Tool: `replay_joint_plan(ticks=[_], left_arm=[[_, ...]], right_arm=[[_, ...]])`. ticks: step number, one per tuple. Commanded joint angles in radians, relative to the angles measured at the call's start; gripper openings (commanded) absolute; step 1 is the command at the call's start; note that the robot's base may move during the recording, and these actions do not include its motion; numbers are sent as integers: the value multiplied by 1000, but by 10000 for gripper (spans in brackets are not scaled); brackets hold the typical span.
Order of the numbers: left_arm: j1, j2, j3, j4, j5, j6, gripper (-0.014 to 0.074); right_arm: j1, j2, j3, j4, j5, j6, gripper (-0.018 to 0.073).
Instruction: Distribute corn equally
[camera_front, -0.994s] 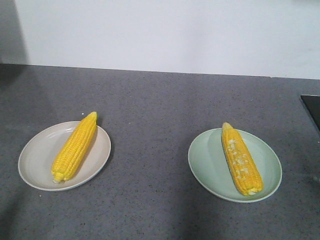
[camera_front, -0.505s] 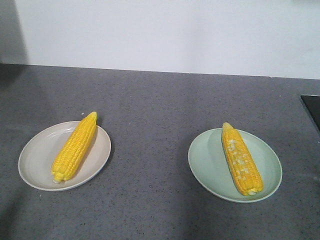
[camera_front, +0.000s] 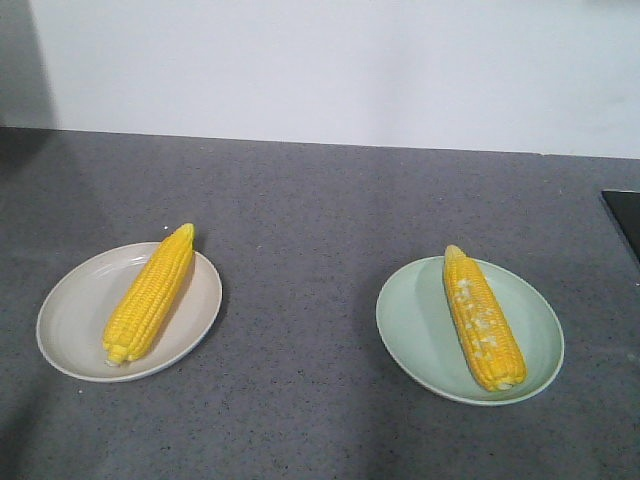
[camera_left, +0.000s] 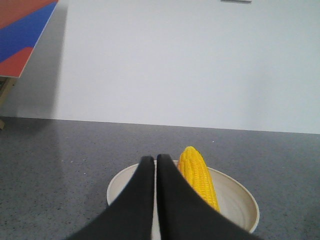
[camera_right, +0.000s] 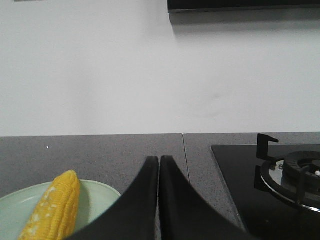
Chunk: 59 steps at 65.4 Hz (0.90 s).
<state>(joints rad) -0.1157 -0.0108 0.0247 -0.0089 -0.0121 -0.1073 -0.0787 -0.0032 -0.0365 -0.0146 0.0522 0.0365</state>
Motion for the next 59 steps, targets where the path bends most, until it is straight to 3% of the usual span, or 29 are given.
replay_joint_plan(ticks=[1, 16, 30, 59], left_arm=[[-8, -16, -16, -1, -80, -12, -8], [-8, -16, -16, -1, -80, -12, -8], [-8, -16, -16, -1, -80, -12, -8], [-8, -16, -16, -1, -80, -12, -8]], right_arm=[[-6, -18, 18, 0, -87, -46, -6], [2, -18, 73, 24, -79, -87, -4], [77, -18, 73, 24, -88, -100, -2], [75, -17, 73, 29, -124, -73, -2]])
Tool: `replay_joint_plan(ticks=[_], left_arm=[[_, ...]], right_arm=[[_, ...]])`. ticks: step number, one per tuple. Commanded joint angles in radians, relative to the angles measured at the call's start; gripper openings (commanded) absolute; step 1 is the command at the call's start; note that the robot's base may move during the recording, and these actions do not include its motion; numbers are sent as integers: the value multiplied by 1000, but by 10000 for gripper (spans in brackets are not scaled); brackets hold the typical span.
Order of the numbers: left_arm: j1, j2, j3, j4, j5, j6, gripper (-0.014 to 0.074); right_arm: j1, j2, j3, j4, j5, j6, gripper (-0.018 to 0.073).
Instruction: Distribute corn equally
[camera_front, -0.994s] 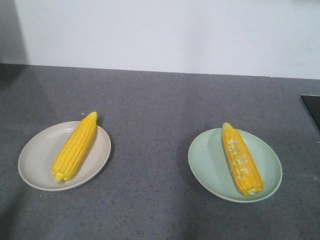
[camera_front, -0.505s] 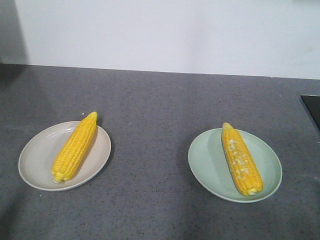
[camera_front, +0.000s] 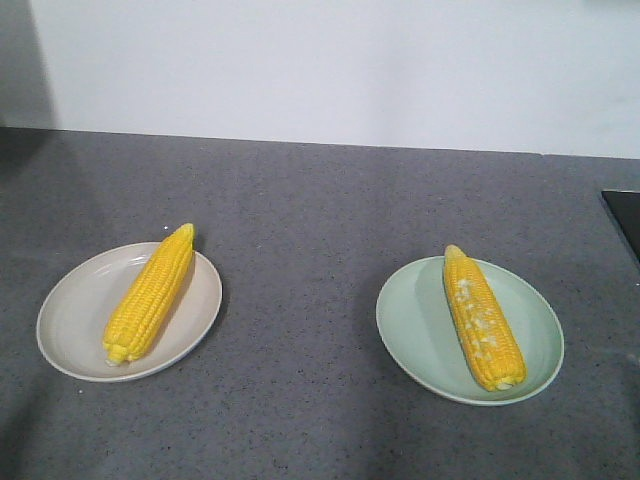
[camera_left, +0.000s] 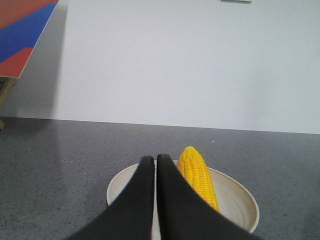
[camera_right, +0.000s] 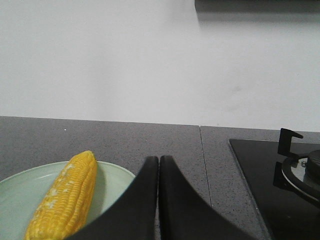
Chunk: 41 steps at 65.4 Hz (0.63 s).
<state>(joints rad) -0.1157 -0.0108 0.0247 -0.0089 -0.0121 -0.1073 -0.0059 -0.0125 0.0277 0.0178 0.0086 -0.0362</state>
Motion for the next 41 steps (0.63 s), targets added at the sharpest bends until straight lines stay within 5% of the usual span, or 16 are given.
replay_joint_plan(ticks=[1, 41], left_arm=[[-8, -16, -16, -1, -80, -12, -8], [-8, -16, -16, -1, -80, -12, -8]], right_arm=[[2, -8, 8, -3, -81, -1, -2], [2, -8, 8, -3, -81, -1, -2]])
